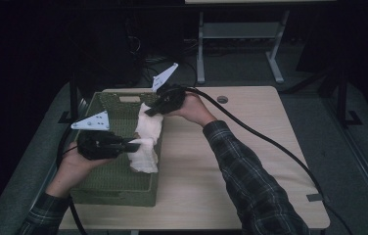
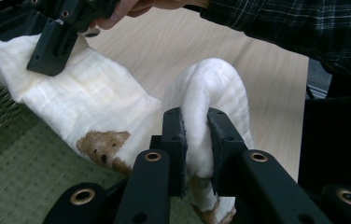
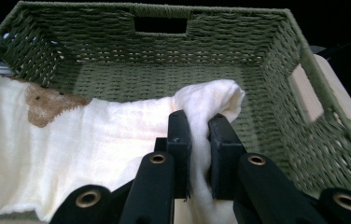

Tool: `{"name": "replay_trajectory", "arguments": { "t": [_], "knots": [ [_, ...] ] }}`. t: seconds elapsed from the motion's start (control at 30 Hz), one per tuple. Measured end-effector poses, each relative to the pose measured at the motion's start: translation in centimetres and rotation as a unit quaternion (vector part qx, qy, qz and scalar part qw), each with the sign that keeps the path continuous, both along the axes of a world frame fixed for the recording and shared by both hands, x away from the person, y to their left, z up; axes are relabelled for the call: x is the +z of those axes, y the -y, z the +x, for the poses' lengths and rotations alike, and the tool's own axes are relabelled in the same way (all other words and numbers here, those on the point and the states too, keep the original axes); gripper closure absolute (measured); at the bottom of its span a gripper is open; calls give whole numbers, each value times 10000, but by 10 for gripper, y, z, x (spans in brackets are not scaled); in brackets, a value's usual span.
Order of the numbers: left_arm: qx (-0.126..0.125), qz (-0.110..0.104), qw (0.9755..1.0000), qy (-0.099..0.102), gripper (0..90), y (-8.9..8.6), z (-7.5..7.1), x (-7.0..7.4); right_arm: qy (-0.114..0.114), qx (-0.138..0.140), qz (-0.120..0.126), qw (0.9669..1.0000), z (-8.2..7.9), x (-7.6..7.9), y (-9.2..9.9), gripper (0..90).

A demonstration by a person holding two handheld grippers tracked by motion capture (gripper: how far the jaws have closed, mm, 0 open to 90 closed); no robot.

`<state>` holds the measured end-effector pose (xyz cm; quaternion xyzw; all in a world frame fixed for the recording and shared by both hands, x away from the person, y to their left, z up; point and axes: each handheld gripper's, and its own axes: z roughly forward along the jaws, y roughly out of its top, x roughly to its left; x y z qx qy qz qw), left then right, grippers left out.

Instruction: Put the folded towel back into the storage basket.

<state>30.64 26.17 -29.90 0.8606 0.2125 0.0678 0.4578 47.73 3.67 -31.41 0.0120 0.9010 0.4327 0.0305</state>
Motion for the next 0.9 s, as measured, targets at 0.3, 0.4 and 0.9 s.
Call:
{"name": "replay_trajectory", "arguments": {
  "t": [0.3, 0.4, 0.9],
  "knots": [
    [142, 120, 9997, -125, 782, -14, 4, -24, -181, -93, -10, 9998, 5, -20, -21, 809],
    [240, 140, 9995, -115, 782, -22, 4, -26, -221, -67, -14, 9997, 7, -28, -28, 809],
    [-19, 205, 9984, -534, 570, -19, 6, -58, -214, 62, -386, 9990, 1, -52, -43, 809]
  ]
}}
